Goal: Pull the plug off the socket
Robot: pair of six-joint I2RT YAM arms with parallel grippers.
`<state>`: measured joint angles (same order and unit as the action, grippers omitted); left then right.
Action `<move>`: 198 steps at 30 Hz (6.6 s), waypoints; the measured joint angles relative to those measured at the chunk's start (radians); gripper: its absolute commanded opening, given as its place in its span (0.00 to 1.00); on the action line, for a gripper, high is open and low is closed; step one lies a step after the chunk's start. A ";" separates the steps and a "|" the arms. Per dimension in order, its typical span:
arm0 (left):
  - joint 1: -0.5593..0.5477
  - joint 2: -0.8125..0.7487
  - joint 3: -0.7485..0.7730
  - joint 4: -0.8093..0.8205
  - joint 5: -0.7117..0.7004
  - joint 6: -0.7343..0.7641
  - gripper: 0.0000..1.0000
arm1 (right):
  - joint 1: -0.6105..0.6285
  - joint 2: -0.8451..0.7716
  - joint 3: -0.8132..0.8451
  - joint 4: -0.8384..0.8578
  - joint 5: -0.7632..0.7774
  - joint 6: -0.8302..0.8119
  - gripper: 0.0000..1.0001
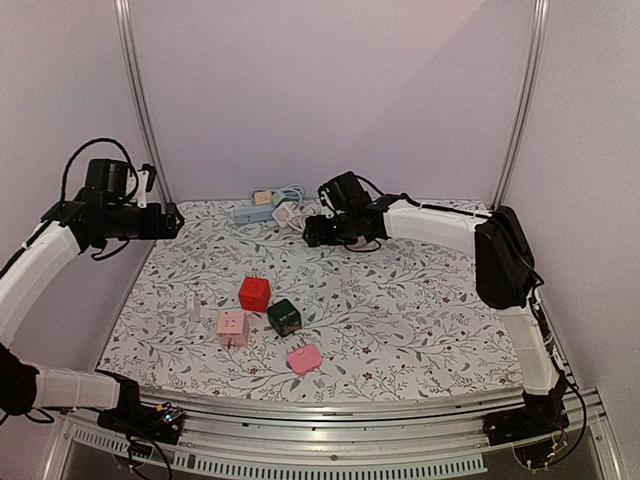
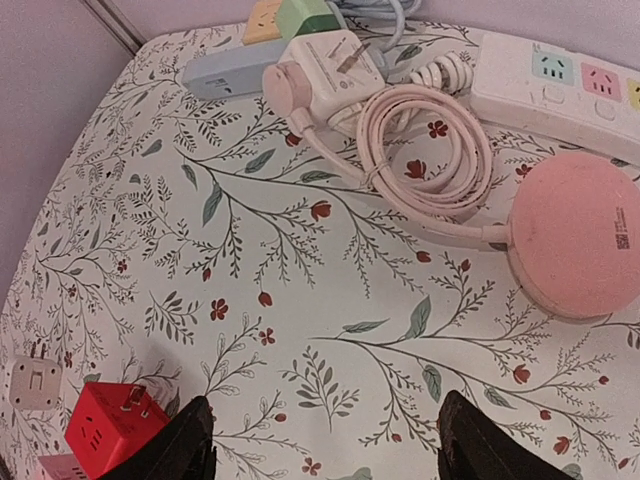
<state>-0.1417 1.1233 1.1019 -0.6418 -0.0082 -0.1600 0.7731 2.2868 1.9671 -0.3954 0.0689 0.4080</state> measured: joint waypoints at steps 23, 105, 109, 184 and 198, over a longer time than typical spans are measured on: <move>-0.061 0.254 -0.003 0.315 0.233 -0.369 0.88 | -0.039 0.141 0.017 0.045 0.077 0.147 0.69; -0.375 1.245 0.558 0.763 -0.012 -0.865 0.00 | -0.041 -0.838 -0.806 0.097 0.240 0.010 0.64; -0.397 1.087 0.399 0.767 -0.003 -0.847 0.00 | -0.041 -0.859 -0.821 0.097 0.240 0.011 0.63; -0.804 0.359 -0.225 0.561 0.043 -0.695 0.63 | 0.195 -0.700 -0.831 -0.038 -0.046 0.081 0.63; -0.763 0.240 -0.338 0.594 0.034 -0.735 0.61 | 0.172 -0.488 -0.631 -0.042 -0.092 0.078 0.62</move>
<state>-0.9043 1.3632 0.7643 -0.0483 0.0261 -0.8948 0.9455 1.7992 1.3357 -0.4377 -0.0227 0.4858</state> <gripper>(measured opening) 0.611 0.619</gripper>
